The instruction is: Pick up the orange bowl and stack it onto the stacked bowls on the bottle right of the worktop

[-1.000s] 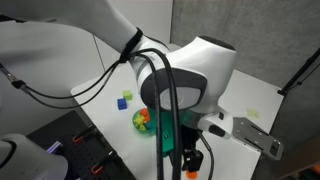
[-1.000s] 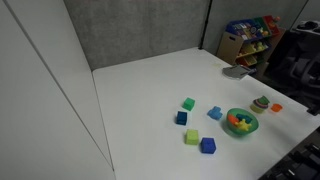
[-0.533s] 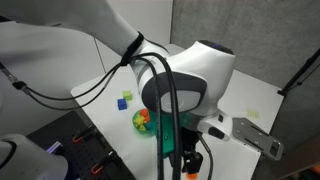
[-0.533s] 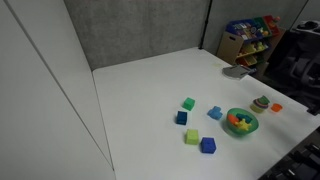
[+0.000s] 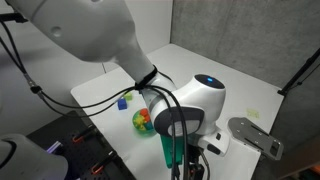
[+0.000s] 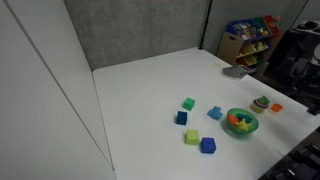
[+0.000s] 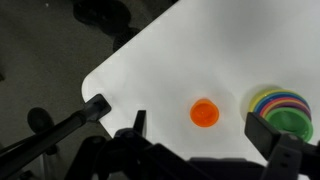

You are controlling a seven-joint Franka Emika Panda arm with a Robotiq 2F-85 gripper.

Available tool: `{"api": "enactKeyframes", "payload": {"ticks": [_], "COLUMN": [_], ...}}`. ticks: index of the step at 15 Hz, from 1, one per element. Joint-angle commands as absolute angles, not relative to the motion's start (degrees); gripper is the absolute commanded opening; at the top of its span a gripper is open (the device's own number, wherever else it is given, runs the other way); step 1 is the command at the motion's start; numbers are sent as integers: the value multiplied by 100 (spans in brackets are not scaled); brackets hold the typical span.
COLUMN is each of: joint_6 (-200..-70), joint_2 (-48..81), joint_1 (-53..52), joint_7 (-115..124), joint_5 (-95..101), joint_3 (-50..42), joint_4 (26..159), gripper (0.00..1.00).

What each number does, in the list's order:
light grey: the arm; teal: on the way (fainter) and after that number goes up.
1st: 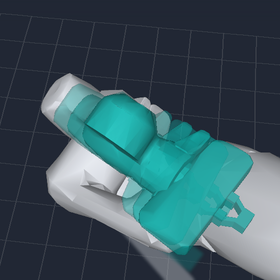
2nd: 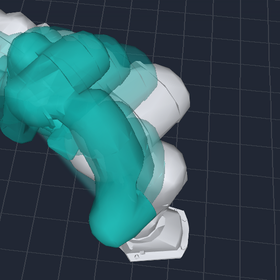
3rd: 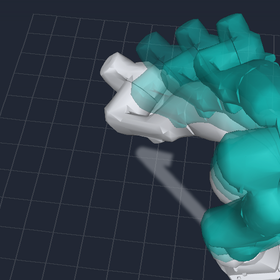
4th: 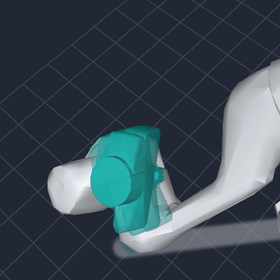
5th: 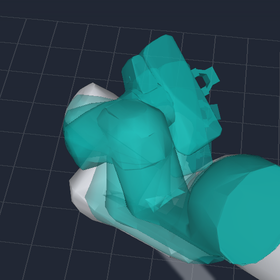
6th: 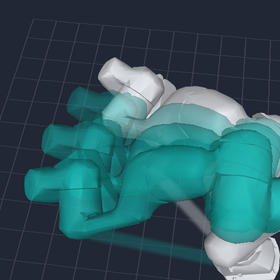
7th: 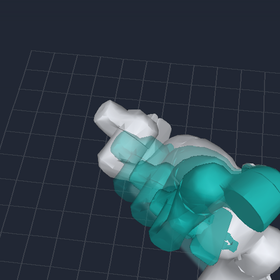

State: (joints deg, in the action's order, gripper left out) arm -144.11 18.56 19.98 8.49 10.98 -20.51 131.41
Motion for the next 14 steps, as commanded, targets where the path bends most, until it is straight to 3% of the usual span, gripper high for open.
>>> {"api": "enactKeyframes", "payload": {"ticks": [1,14], "joint_6": [-14860,-15365], "joint_2": [2722,4386], "joint_1": [2005,2224], "joint_7": [1011,951], "joint_5": [829,-66], "joint_3": [-2105,-2096], "joint_4": [12608,11549], "gripper": [100,100]}}
